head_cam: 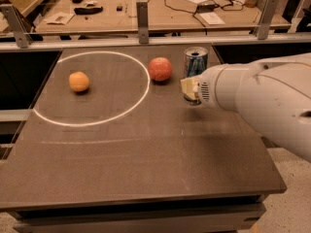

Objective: Place redbull can upright

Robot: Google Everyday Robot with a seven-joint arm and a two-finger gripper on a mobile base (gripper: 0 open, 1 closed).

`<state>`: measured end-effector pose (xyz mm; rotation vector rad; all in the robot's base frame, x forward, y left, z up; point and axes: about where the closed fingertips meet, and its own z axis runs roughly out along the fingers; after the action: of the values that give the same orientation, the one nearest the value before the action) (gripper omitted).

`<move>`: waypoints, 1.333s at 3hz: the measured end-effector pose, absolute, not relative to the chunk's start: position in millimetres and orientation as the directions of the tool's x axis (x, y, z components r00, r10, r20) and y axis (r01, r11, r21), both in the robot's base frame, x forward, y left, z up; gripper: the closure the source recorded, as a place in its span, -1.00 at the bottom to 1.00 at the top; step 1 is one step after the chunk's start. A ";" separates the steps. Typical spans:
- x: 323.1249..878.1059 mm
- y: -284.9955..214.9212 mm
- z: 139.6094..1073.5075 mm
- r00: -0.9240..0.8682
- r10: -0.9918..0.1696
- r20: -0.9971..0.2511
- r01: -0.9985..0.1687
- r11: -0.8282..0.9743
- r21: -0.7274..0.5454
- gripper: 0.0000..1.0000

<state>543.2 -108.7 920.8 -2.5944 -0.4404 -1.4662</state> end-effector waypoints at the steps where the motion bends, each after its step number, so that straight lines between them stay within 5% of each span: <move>1: 545.9 -102.0 916.8 0.456 0.197 0.868 0.347 -0.937 0.031 1.00; 3: 586.7 -57.3 902.0 0.330 0.047 0.943 0.433 -0.895 -0.107 1.00; 4: 617.2 -84.3 921.5 0.245 0.028 0.969 0.466 -0.880 -0.092 1.00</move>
Offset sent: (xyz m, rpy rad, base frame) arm -0.0155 0.0133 -0.0033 0.1609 -0.3689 0.3940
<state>617.2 -84.3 921.5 -2.1624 -0.4543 -1.6709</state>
